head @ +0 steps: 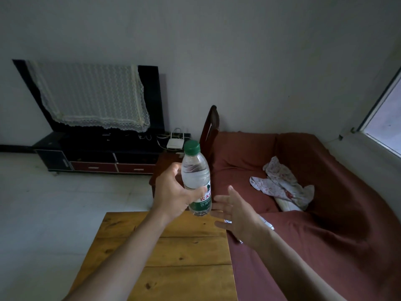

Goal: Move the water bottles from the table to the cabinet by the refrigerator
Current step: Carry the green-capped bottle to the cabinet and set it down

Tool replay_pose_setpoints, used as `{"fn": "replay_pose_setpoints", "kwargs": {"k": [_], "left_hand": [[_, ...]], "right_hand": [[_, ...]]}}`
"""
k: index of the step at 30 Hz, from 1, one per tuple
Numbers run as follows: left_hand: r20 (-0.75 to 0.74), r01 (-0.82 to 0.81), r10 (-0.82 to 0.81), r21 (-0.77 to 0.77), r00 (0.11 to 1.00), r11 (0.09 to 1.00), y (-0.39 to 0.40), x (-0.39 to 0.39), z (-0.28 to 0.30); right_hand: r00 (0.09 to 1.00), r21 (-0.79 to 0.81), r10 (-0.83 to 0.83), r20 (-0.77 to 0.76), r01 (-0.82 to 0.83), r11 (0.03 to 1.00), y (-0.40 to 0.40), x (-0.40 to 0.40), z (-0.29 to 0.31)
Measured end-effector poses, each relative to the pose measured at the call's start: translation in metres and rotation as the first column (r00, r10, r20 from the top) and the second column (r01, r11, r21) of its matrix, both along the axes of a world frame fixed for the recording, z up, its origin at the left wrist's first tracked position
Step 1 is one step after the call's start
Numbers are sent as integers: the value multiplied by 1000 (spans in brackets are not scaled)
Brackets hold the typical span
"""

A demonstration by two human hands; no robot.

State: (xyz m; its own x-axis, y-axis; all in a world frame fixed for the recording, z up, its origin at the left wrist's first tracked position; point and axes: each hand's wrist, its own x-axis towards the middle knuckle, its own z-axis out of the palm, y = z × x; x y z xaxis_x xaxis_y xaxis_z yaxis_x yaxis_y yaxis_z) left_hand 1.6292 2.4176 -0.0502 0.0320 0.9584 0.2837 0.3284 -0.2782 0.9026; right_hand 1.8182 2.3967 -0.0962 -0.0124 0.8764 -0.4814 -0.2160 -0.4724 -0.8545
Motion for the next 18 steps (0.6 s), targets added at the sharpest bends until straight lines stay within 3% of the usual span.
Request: {"fn": "replay_pose_setpoints", "kwargs": {"k": [11, 18], "left_hand": [[-48, -222, 221, -16, 974, 975, -93, 47, 16], [-117, -382, 381, 12, 917, 924, -158, 24, 36]], "right_hand": [[963, -13, 262, -58, -263, 965, -53, 47, 5], [913, 15, 404, -59, -403, 915, -87, 15, 16]]}}
